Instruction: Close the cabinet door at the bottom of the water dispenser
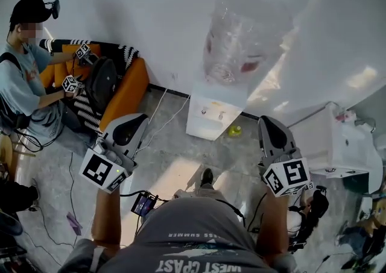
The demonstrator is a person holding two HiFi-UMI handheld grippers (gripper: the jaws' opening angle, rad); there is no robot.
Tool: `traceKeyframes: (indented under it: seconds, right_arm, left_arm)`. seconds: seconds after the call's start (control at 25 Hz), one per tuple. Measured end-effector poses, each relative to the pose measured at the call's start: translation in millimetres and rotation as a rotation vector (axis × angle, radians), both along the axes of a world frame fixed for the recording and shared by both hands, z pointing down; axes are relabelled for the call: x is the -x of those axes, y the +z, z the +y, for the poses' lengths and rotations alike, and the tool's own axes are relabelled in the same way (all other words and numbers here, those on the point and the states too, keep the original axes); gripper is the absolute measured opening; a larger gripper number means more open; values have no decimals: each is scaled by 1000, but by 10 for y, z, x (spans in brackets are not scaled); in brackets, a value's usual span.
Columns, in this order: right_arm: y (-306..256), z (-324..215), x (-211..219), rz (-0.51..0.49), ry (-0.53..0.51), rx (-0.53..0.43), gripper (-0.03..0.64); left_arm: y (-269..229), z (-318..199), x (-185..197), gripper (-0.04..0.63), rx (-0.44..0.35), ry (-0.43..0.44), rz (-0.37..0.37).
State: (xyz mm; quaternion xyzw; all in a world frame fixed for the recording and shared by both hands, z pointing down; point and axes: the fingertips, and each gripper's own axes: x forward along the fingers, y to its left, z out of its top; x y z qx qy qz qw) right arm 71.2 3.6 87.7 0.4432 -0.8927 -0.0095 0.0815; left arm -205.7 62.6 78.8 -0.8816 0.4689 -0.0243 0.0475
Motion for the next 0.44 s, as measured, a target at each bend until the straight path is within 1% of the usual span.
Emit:
traceKeyframes:
  seconds: [0.2,0.32,0.44]
  right_arm:
    - [62,100,121,7,2,-10,28]
    - [83,148,145,8,3,-17,28]
    - [83,166,142,10,9,-16,28]
  left_arm:
    - [100,98,116,14,-3,7,9]
    - [141,165,120,14,-11,11,5]
    - [183,200,114,14,0,9,7]
